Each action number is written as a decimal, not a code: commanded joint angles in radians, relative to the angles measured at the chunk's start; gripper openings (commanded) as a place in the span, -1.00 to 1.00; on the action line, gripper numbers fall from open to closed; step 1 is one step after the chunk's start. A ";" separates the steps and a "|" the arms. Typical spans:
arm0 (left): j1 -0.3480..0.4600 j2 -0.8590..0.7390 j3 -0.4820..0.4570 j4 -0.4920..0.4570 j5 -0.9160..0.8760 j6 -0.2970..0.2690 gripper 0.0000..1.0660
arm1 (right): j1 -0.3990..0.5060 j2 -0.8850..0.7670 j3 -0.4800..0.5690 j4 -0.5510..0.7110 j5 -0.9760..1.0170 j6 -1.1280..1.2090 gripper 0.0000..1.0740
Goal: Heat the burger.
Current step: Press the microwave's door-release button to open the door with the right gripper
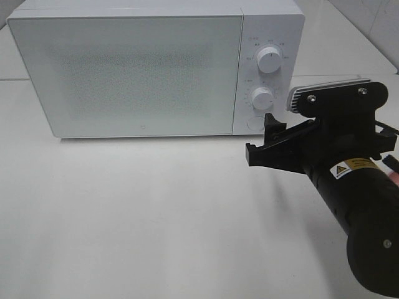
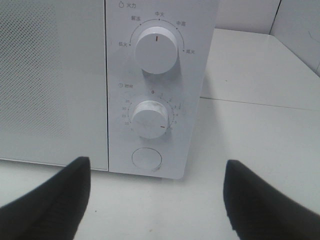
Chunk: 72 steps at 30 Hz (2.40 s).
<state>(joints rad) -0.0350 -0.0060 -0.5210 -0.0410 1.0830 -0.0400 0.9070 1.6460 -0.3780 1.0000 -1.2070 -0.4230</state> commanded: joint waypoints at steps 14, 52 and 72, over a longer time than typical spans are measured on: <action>-0.005 -0.021 0.003 -0.009 -0.014 0.000 0.88 | 0.001 0.088 -0.061 -0.002 -0.133 0.158 0.20; -0.005 -0.021 0.003 -0.009 -0.014 0.000 0.88 | -0.026 0.100 -0.063 0.049 0.253 1.465 -1.00; -0.005 -0.014 0.003 -0.009 -0.014 -0.001 0.88 | -0.221 0.223 -0.165 -0.133 0.320 1.606 -1.00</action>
<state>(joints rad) -0.0350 -0.0060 -0.5210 -0.0420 1.0830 -0.0390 0.7070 1.8600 -0.5260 0.9000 -0.9030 1.1740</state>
